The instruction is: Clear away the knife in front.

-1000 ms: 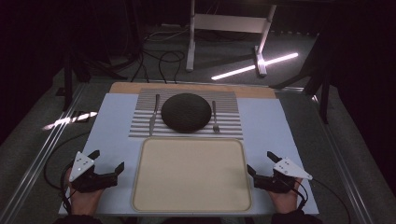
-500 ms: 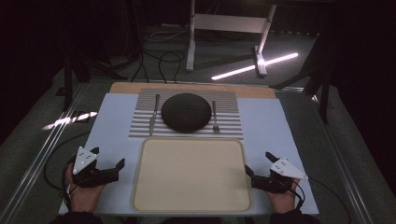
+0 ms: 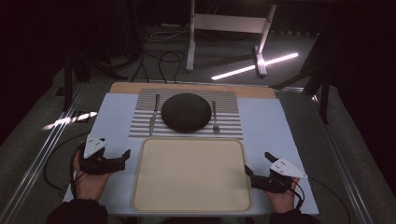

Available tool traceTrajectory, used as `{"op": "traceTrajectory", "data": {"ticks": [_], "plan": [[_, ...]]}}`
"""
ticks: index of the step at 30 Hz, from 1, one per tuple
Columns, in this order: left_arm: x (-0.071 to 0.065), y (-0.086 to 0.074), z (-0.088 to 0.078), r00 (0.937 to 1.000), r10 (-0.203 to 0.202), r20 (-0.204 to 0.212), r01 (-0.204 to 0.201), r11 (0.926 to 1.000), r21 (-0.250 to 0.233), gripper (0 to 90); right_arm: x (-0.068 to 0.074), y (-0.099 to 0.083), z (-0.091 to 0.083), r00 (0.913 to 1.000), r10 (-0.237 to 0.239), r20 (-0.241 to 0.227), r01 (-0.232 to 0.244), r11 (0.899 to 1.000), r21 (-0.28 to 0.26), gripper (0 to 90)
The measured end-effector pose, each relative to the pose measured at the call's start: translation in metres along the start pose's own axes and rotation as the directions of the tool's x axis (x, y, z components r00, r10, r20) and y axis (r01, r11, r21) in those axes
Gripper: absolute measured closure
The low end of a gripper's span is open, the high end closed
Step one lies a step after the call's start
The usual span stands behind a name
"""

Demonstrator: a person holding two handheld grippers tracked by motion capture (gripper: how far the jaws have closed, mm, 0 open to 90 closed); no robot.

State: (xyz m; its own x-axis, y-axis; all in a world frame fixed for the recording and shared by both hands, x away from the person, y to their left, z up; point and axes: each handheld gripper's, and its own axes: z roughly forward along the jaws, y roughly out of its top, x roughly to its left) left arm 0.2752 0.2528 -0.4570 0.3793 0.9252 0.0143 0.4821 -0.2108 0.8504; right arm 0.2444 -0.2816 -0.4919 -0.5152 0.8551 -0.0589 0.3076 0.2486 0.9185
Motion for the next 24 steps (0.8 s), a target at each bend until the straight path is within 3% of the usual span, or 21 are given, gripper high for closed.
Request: {"op": "traceTrajectory", "data": {"ticks": [4, 11, 24], "plan": [[0.000, 0.009, 0.011, 0.9999, 0.012, -0.010, -0.012, 0.9995, 0.030, 0.0, 0.000, 0.000, 0.001, 1.0000, 0.000, 0.002, 0.000, 1.000, 0.003, 8.4], [-0.001, 0.017, 0.020, 0.9999, 0.000, -0.011, 0.000, 0.9995, 0.033, 0.0, 0.000, 0.000, 0.001, 1.0000, 0.003, 0.002, -0.003, 1.000, 0.004, 8.4], [-0.009, 0.039, 0.041, 0.9991, 0.041, -0.008, -0.041, 0.9982, 0.043, 0.0, 0.000, 0.000, 0.001, 1.0000, -0.007, 0.000, 0.007, 1.000, 0.000, 8.4]]}}
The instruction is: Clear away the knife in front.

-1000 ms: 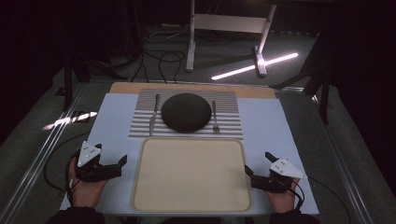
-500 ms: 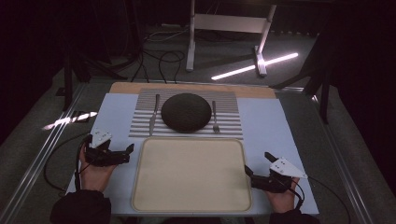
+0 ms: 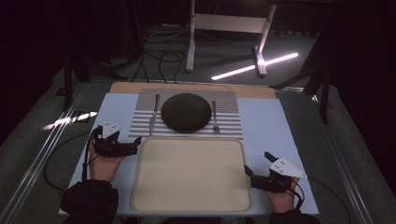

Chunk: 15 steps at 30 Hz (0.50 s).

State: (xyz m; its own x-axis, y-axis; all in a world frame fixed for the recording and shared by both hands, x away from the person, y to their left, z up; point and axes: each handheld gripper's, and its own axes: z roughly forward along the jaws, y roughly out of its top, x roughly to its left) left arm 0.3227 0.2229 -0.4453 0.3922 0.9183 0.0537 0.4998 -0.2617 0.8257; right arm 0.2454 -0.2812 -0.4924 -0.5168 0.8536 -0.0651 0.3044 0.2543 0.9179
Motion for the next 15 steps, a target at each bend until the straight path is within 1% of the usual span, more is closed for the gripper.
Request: {"op": "traceTrajectory", "data": {"ticks": [6, 9, 14, 15], "plan": [[0.001, 0.009, 0.007, 0.9999, 0.011, -0.007, -0.011, 0.9999, 0.005, 0.0, 0.000, 0.000, 0.000, 1.0000, -0.001, 0.003, 0.001, 1.000, 0.002, 8.4], [0.004, 0.016, 0.013, 0.9999, 0.012, -0.012, -0.012, 0.9999, 0.010, 0.0, 0.000, 0.000, 0.000, 1.0000, -0.002, 0.003, 0.002, 1.000, 0.002, 8.4], [0.007, 0.021, 0.019, 0.9998, 0.012, -0.014, -0.012, 0.9999, 0.010, 0.0, 0.001, 0.000, 0.001, 1.0000, -0.003, 0.003, 0.003, 1.000, 0.004, 8.4], [0.008, 0.023, 0.022, 0.9998, 0.014, -0.016, -0.014, 0.9998, 0.012, 0.0, 0.001, 0.000, 0.001, 1.0000, -0.004, 0.003, 0.004, 1.000, 0.005, 8.4]]}}
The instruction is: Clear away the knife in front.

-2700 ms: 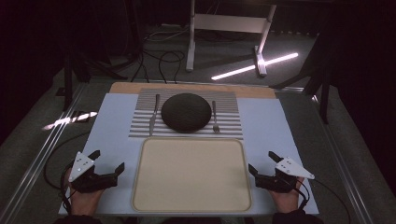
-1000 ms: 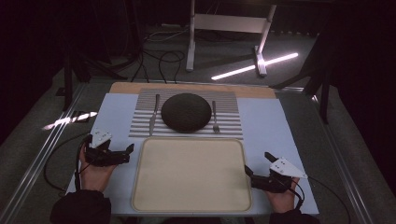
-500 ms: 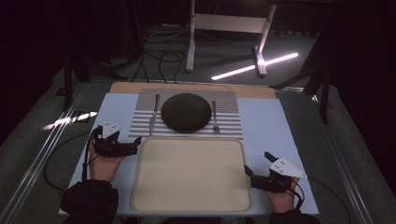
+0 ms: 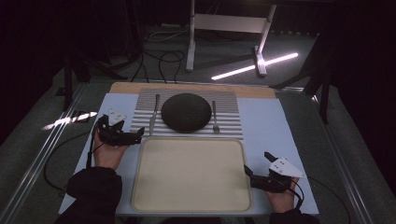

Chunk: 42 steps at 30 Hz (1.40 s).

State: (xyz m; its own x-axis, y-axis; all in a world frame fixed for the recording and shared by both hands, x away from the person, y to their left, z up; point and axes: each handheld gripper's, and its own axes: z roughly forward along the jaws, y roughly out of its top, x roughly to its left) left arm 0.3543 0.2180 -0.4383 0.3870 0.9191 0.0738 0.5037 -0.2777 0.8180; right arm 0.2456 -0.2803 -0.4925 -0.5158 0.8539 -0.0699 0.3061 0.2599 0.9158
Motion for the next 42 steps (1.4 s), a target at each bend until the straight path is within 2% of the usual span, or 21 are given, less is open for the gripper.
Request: {"op": "traceTrajectory", "data": {"ticks": [7, 20, 33, 37, 42], "plan": [[0.003, 0.004, 0.012, 1.0000, 0.001, -0.002, -0.001, 0.9999, 0.015, 0.0, 0.000, 0.000, 0.000, 1.0000, -0.002, 0.002, 0.002, 1.000, 0.000, 8.4], [0.009, 0.017, 0.045, 0.9995, -0.022, -0.024, 0.024, 0.9985, 0.049, 0.4, 0.000, 0.001, 0.001, 1.0000, -0.003, 0.004, 0.003, 1.000, -0.002, 8.4], [0.015, 0.029, 0.062, 0.9986, -0.045, -0.026, 0.047, 0.9961, 0.075, 0.5, 0.000, 0.000, 0.001, 1.0000, -0.001, 0.005, 0.001, 1.000, -0.004, 8.4], [0.020, 0.033, 0.071, 0.9969, -0.074, -0.026, 0.076, 0.9939, 0.081, 0.5, 0.000, 0.000, 0.001, 1.0000, -0.003, 0.006, 0.003, 1.000, -0.003, 8.4], [0.022, 0.037, 0.079, 0.9973, -0.066, -0.033, 0.069, 0.9913, 0.111, 0.5, 0.000, 0.000, 0.001, 1.0000, -0.003, 0.006, 0.003, 1.000, -0.002, 8.4]]}}
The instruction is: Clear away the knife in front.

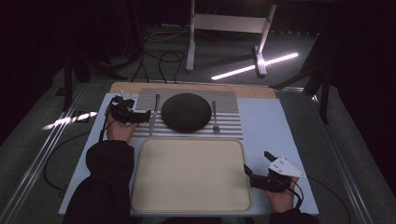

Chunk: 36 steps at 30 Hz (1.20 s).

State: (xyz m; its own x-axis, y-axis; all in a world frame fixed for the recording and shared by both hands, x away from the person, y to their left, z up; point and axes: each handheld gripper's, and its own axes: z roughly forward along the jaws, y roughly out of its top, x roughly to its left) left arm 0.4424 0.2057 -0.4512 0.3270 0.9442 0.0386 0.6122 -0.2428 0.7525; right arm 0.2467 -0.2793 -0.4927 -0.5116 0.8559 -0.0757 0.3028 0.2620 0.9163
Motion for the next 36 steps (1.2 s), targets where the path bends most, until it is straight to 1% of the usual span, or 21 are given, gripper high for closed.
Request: {"op": "traceTrajectory", "data": {"ticks": [8, 12, 17, 20, 23, 25, 31, 34, 36], "plan": [[0.002, 0.011, 0.011, 0.9999, -0.008, -0.007, 0.008, 0.9996, 0.027, 0.6, 0.000, 0.000, 0.000, 1.0000, 0.001, 0.000, -0.001, 1.000, 0.000, 8.4], [0.003, 0.017, 0.016, 0.9997, -0.010, -0.021, 0.011, 0.9992, 0.039, 0.8, 0.000, 0.000, 0.000, 1.0000, 0.002, -0.002, -0.002, 1.000, -0.001, 8.4], [0.003, 0.024, 0.023, 0.9996, -0.017, -0.024, 0.018, 0.9985, 0.053, 0.8, 0.000, 0.000, 0.000, 1.0000, 0.003, -0.004, -0.003, 1.000, -0.002, 8.4], [0.002, 0.027, 0.029, 0.9996, -0.004, -0.029, 0.006, 0.9974, 0.072, 0.8, 0.000, 0.000, 0.000, 1.0000, 0.004, -0.005, -0.004, 1.000, -0.004, 8.4], [0.001, 0.029, 0.034, 0.9997, -0.004, -0.026, 0.006, 0.9969, 0.078, 0.8, -0.001, 0.000, 0.000, 1.0000, 0.004, -0.005, -0.004, 1.000, -0.004, 8.4], [0.002, 0.030, 0.037, 0.9997, -0.015, -0.020, 0.016, 0.9968, 0.079, 0.8, -0.001, 0.000, 0.000, 1.0000, 0.004, -0.005, -0.004, 1.000, -0.003, 8.4], [0.000, 0.034, 0.047, 0.9998, -0.007, -0.018, 0.009, 0.9956, 0.093, 0.8, -0.001, 0.000, 0.000, 1.0000, 0.006, -0.006, -0.006, 1.000, -0.003, 8.4], [-0.001, 0.036, 0.052, 0.9997, -0.017, -0.016, 0.018, 0.9953, 0.095, 0.8, -0.001, 0.000, -0.001, 1.0000, 0.006, -0.005, -0.006, 1.000, -0.005, 8.4], [-0.001, 0.036, 0.056, 0.9992, -0.038, -0.012, 0.039, 0.9951, 0.091, 1.1, -0.001, 0.000, -0.001, 1.0000, 0.007, -0.007, -0.007, 1.000, -0.006, 8.4]]}}
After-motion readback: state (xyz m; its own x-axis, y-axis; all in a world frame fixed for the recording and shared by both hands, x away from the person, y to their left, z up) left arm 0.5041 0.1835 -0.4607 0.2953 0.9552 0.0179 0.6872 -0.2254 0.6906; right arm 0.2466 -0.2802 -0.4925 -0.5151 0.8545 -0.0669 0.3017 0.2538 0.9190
